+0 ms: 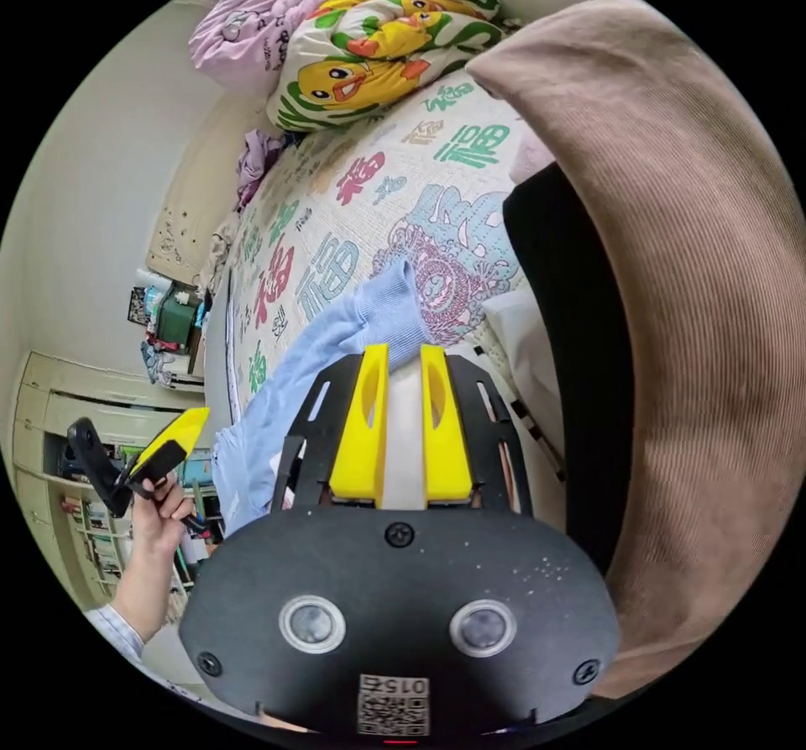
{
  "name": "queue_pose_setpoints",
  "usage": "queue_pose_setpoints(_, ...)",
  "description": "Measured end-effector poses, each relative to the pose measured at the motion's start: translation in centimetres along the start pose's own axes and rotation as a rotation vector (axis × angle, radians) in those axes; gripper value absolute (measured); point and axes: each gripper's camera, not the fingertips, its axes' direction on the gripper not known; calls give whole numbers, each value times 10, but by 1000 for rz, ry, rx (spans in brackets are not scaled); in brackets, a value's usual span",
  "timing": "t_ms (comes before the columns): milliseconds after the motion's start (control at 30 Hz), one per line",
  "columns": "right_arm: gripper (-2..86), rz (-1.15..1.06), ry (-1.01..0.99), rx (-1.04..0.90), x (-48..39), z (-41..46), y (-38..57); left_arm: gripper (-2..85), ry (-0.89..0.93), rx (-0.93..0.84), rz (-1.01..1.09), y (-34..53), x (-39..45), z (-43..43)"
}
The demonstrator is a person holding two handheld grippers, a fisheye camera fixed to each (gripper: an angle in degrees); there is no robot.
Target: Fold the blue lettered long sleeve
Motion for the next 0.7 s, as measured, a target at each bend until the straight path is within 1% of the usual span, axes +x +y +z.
queue_pose_setpoints(33,65,27,39,-55,2,4,-13,96,24,-44,-17,-27,-1,20)
queue_pose_setpoints(100,64,41,90,-90,-4,0,-37,100,49,-102,-51,-62,-5,50)
queue_pose_setpoints(167,65,10,47,-78,-20,-18,-72,107,79,-182,-109,-101,-12,91)
queue_pose_setpoints(233,67,-3,-33,-26,-47,-58,-129,109,104,-230,-136,-124,-13,118)
queue_pose_setpoints(300,68,-44,-107,42,-70,-93,-163,111,103,-255,-145,-144,-8,137)
queue_pose_setpoints(333,69,-76,-124,83,-84,-113,-177,112,101,-265,-143,-154,-4,145)
queue_pose_setpoints(433,69,-144,-127,155,-107,-137,-192,113,86,-276,-91,-174,11,162)
queue_pose_setpoints(567,70,-162,-128,133,-94,-124,-205,117,40,-329,-49,-200,14,184)
queue_pose_setpoints(667,79,-120,-146,80,-58,-92,-214,118,26,-325,-46,-215,3,193)
queue_pose_setpoints(700,83,-102,-115,41,-42,-72,-216,118,27,-328,-47,-217,1,195)
